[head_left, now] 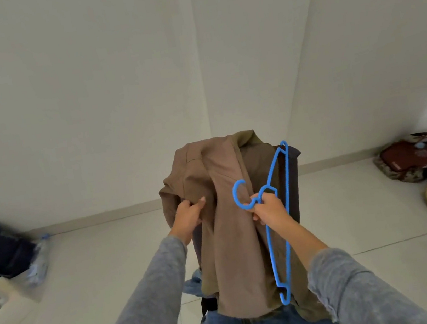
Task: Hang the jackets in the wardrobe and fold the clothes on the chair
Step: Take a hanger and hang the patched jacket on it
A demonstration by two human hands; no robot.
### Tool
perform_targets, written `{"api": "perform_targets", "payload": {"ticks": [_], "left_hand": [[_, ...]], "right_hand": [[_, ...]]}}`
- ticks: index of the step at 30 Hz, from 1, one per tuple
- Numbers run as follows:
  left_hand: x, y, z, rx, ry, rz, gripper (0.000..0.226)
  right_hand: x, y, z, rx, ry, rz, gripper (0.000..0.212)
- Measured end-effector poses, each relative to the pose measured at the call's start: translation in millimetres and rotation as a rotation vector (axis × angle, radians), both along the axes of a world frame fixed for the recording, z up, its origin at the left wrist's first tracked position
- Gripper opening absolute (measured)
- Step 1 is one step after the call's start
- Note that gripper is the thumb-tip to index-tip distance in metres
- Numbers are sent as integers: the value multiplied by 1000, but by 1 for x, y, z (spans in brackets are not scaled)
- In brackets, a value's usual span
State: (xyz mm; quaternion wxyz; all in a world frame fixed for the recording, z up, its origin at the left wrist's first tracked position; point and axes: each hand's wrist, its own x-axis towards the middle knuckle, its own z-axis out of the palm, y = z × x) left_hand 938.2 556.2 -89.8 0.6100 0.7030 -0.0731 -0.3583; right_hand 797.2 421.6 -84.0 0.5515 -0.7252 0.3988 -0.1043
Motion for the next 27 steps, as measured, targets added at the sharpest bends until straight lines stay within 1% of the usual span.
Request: {"api": "perform_targets", "payload": {"ticks": [1,3,5,8,11,15,16,17,19,20,21,23,24,25,27], "left_hand": [[-1,-2,5,23,-20,75,31],[3,3,18,-31,5,157,15],[10,12,40,-128,38,183,17],[11,23,78,-176,-9,121,23],[4,25,114,-267,-19,147,24],[3,36,145,-410,37,226,23],[4,39,150,-420,35,239,23],[4,42,154,-427,37,254,22],[10,46,161,-445,15,273,20],[14,46,163,-450,7,283,20],[19,46,164,-452,-6,290,20],[35,46,157,-394,-95,294,18],[42,45,153,-327,-168,277,17],[49,45,146,-246,-234,248,18],[55,45,132,-19,-351,207,25]], "right_hand": [[-5,-2,4,-1,-5,3,11],[-10,-9,13,-6,-36,-19,16],[-12,-16,21,5,-75,-77,18],[-6,-17,31,62,-139,-156,10],[8,-11,36,57,-156,-162,40],[31,2,39,80,-174,-171,62],[35,5,38,78,-164,-164,61],[39,7,39,82,-151,-137,53],[46,17,44,91,-90,-26,30],[48,24,49,97,-59,28,21],[50,30,55,111,-53,53,16],[54,36,67,181,-129,33,14],[55,36,74,219,-196,3,15],[56,34,82,254,-264,-26,16],[53,29,103,293,-380,-63,18]]}}
